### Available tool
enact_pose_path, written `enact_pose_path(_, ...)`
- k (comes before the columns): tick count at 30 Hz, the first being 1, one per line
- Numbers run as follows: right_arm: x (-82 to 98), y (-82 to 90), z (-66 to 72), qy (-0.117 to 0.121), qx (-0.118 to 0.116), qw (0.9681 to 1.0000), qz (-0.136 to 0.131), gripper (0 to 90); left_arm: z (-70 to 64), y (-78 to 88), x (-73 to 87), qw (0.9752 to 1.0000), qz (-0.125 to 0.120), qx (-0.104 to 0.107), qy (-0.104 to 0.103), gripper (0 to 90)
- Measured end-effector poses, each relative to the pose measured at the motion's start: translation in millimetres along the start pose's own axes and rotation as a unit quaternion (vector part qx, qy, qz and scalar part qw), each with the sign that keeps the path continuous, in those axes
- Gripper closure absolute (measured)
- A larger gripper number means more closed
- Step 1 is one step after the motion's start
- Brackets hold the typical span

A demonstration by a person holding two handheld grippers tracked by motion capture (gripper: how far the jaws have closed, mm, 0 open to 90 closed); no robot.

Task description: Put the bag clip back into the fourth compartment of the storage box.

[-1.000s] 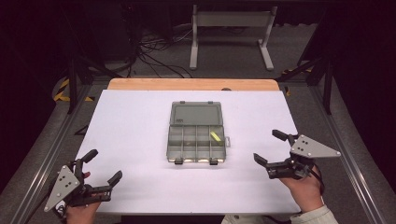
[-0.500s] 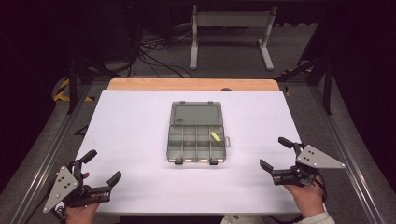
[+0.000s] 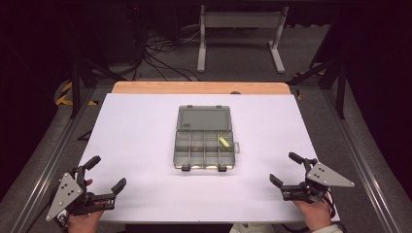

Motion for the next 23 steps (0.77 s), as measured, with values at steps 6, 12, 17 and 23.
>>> enact_pose_path(6, 15.5, -4.2, -1.9, -0.013, 0.003, 0.9999, 0.008, 1.7, 1.8, -0.8, 2.6, 1.0, -0.001, 0.002, -0.008, 0.1)
enact_pose_path(12, 19.2, -6.4, -2.2, -0.018, 0.006, 0.9997, 0.017, 1.7, 2.9, -2.3, 5.4, 0.9999, 0.004, 0.001, -0.011, 0.1)
enact_pose_path(17, 21.1, -7.9, -2.2, -0.021, 0.007, 0.9994, 0.027, 1.6, 3.8, -2.6, 6.0, 1.0, 0.002, 0.002, -0.001, 0.1)
enact_pose_path(23, 20.4, -8.4, -1.7, -0.019, 0.005, 0.9994, 0.027, 1.7, 5.0, -2.0, 6.0, 1.0, 0.0, 0.002, 0.004, 0.1)
Point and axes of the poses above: each handheld gripper's, and its own axes: y roughly backward along the jaws, x roughly out of its underside, z roughly to its left, the point moved 7 cm from there along -y, roughly forward along the jaws, and after that the axes turned 3 degrees about -x, right-handed, at the moved point
